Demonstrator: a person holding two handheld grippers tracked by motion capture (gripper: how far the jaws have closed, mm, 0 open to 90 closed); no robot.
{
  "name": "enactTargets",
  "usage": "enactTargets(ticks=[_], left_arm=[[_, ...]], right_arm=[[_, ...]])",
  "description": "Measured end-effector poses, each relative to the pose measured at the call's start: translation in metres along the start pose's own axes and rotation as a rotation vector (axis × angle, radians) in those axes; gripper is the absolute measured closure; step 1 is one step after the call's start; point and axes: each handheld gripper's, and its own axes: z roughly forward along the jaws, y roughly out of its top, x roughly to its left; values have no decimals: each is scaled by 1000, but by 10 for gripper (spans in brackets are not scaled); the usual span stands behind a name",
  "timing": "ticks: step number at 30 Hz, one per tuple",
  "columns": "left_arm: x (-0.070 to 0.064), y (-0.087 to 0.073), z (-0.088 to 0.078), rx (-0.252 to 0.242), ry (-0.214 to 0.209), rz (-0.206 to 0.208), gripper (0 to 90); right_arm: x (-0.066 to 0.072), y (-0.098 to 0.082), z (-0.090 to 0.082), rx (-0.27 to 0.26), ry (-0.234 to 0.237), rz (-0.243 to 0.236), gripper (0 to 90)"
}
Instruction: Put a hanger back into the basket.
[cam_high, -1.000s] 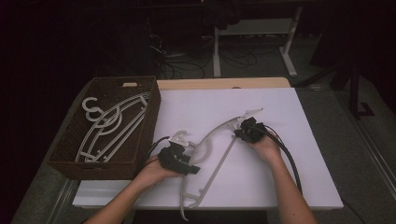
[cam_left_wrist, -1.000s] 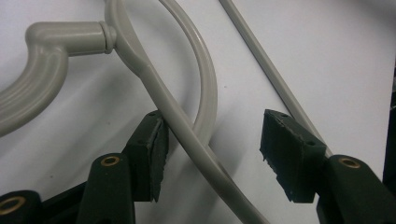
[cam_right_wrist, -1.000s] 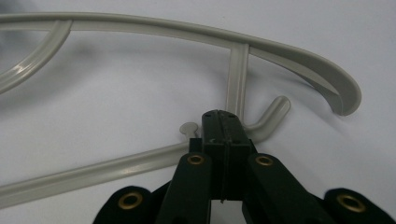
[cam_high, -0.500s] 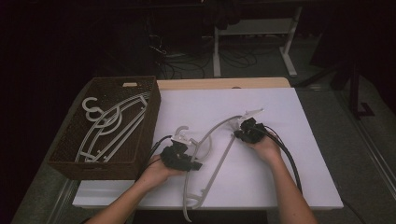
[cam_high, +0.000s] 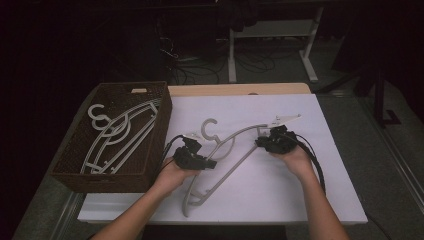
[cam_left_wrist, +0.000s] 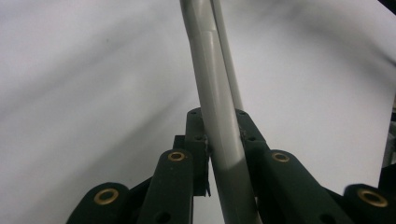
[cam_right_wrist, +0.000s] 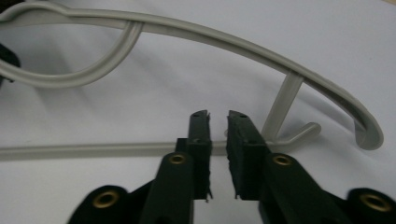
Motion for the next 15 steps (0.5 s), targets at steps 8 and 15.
enactTargets(ticks=[8, 15], left_arm=[[-3, 16, -8, -23, 17, 11, 799], [-9, 38, -30, -55, 57, 42, 800]], right_arm=[[7, -12, -21, -7, 10, 9, 456], [16, -24, -38, -41, 5, 21, 254]])
